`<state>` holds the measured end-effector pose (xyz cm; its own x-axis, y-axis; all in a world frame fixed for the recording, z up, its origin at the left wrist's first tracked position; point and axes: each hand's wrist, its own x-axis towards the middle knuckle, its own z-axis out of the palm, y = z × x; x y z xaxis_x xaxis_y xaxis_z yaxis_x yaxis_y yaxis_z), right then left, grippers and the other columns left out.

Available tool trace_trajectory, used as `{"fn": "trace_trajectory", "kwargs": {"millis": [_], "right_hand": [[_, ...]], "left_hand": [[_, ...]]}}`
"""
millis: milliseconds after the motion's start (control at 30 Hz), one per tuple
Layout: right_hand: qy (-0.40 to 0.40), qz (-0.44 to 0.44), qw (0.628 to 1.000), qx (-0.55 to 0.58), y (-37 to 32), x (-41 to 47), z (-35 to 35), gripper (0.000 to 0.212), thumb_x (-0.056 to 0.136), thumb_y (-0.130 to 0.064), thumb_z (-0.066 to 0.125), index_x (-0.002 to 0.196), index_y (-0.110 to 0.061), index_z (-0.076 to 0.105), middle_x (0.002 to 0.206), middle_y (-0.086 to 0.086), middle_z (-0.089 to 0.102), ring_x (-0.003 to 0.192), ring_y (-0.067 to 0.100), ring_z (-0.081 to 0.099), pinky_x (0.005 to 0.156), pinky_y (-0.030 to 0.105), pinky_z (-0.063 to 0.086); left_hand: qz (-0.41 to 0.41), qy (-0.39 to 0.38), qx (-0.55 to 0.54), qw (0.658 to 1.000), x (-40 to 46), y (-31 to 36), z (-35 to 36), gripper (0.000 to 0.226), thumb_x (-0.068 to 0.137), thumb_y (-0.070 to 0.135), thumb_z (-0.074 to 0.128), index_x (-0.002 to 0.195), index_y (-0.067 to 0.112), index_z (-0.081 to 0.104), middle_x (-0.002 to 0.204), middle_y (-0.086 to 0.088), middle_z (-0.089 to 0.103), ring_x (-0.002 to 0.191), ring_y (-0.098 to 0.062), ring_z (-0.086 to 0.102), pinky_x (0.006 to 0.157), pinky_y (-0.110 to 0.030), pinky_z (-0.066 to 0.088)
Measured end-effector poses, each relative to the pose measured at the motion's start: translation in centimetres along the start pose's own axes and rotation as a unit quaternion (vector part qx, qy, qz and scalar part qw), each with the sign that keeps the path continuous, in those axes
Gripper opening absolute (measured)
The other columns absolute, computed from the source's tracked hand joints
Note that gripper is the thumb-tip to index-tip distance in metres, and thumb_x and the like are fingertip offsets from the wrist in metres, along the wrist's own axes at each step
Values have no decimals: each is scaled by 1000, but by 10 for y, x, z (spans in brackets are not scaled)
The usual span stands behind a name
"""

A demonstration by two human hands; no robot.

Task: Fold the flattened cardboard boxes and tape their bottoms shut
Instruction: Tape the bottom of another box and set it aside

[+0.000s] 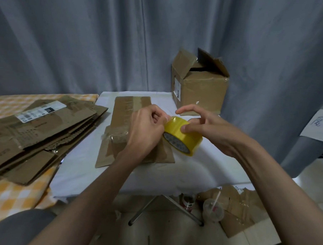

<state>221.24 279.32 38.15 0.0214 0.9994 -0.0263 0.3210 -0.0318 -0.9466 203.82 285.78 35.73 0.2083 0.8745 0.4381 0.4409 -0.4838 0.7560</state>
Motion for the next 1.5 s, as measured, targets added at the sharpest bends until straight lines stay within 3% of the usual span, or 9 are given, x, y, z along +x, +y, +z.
{"fn": "trace_trajectory", "kwargs": {"millis": [267,467,633,767,967,1133,1300,1400,1500], "right_hand": [[46,-8,998,-44,8,2,-5,14,95,-12,66,105,-18,58,81,9,57,64,18,59,49,23,49],[-6,-96,995,-37,6,-2,-7,12,98,-9,61,102,-13,50,84,31,50,77,23,48,65,34,44],[-5,-112,993,-41,10,3,-7,11,99,-9,59,101,-14,49,84,33,50,77,22,45,70,33,36],[70,-105,981,-145,24,27,-13,15,95,-8,62,96,-19,51,78,10,56,68,16,46,59,25,38],[131,-83,927,-340,69,79,-1,30,84,-3,57,90,-30,43,85,11,63,80,37,56,74,43,50],[136,-57,930,-336,81,90,9,23,89,-8,52,91,-29,45,86,6,64,83,30,56,70,36,46],[102,-54,912,-394,78,89,12,40,80,6,56,105,-23,45,88,10,65,82,35,57,71,41,48],[181,-68,911,-364,66,84,19,27,82,3,58,96,-20,58,95,8,67,88,29,62,74,35,50],[231,-71,943,-231,32,64,39,9,92,-13,60,88,-18,66,75,3,68,66,12,60,62,27,46]], "left_hand": [[67,-11,-14,998,-12,29,-7,7,90,14,70,83,13,70,70,15,58,59,11,51,55,-5,37],[44,10,74,996,7,12,-17,9,86,33,75,84,24,74,82,11,65,79,-2,59,74,-18,46],[60,-44,298,952,10,0,-9,46,94,59,50,130,34,63,130,2,56,121,-23,44,94,-38,33],[63,-44,270,960,14,-8,-25,51,97,51,52,143,28,52,143,0,49,131,-22,38,106,-38,32],[67,22,183,981,3,-35,-69,12,88,28,72,100,25,71,100,5,56,97,-13,53,86,-25,38],[-7,13,84,996,-6,-53,-85,16,79,18,82,80,23,67,67,6,62,59,-3,55,57,-10,43],[-64,26,45,997,-12,-64,-93,16,78,19,83,79,18,67,67,2,61,55,-4,54,59,-14,47],[-111,11,-23,994,-14,-71,-95,14,79,16,82,82,12,69,68,-2,60,57,-14,56,68,-36,55],[-127,7,-44,991,-19,-74,-97,13,81,14,80,84,9,68,72,-5,62,56,-13,61,61,-26,54]]}}
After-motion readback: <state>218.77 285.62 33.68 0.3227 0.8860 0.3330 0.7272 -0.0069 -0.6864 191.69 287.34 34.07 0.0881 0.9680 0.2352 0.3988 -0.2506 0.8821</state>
